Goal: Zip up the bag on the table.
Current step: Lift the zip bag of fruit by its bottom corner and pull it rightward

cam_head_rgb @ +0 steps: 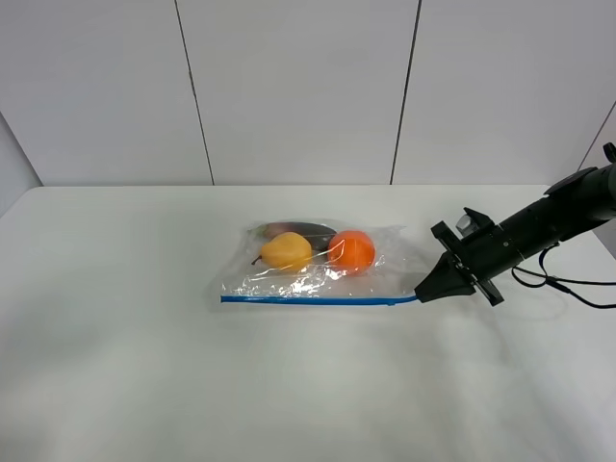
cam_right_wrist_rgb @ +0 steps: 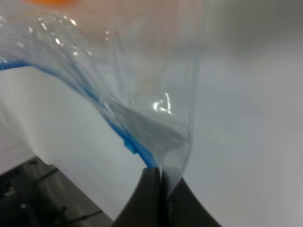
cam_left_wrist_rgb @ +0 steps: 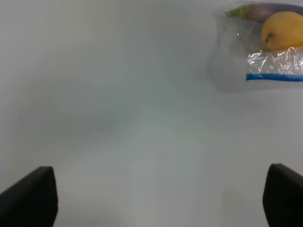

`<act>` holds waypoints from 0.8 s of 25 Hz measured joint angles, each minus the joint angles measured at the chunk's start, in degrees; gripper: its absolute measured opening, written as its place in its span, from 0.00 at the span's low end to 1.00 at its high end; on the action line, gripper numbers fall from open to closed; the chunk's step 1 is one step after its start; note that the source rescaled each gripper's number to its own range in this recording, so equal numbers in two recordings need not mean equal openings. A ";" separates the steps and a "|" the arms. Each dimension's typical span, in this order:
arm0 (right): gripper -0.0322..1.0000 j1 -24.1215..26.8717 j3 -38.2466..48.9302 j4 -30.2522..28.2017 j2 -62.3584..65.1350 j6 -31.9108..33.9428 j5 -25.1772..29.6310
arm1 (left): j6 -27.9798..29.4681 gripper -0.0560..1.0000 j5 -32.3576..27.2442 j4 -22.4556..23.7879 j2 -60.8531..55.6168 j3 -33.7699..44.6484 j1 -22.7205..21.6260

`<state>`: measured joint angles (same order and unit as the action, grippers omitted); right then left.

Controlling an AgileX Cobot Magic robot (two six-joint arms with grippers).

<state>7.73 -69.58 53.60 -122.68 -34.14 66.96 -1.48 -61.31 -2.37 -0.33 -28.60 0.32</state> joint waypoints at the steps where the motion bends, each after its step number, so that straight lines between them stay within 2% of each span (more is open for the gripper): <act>1: 0.03 0.00 0.00 1.85 0.00 -0.29 0.73 | 0.00 1.00 0.00 0.00 0.00 0.00 0.00; 6: 0.03 -2.73 -1.58 8.64 0.00 -1.13 1.98 | 0.00 1.00 0.00 0.00 0.00 0.00 0.00; 14: 0.03 -12.33 -9.54 9.89 0.06 3.24 2.15 | 0.00 1.00 0.00 0.00 0.00 0.00 0.00; 20: 0.03 -14.12 -13.85 9.96 0.18 6.05 2.26 | 0.00 1.00 0.00 0.00 0.00 0.00 0.00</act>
<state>-6.39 -83.43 63.56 -122.50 -28.09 69.22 -1.48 -61.31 -2.37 -0.33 -28.60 0.32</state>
